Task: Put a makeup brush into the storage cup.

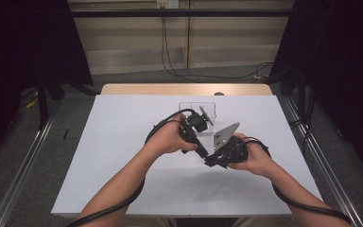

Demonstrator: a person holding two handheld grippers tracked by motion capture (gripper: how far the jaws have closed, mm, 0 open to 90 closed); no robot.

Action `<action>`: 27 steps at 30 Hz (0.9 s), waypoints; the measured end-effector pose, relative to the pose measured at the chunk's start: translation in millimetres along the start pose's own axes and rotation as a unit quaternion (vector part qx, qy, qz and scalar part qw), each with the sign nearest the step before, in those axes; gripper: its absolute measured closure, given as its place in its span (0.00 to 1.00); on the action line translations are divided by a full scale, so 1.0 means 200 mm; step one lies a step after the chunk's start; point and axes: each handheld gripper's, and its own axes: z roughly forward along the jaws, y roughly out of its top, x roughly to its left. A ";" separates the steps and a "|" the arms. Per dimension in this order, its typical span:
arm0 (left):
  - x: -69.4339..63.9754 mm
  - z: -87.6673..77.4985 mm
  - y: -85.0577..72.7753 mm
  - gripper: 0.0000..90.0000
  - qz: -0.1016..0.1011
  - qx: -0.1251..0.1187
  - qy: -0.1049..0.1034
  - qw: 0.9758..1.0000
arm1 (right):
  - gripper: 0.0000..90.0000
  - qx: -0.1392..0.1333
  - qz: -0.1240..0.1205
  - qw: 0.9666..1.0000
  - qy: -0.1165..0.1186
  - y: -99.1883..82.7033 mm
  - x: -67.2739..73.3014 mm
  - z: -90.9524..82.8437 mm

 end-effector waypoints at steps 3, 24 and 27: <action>0.00 -0.01 0.00 0.93 0.003 0.003 0.002 1.000 | 0.92 -0.002 -0.001 1.000 0.001 0.00 0.00 0.00; 0.02 -0.09 -0.09 0.71 -0.003 -0.020 0.023 1.000 | 0.93 0.020 0.009 1.000 -0.010 -0.02 -0.01 -0.01; 0.02 -0.10 -0.11 0.65 0.001 -0.023 0.028 0.999 | 0.93 0.019 0.008 1.000 -0.012 -0.02 -0.02 -0.01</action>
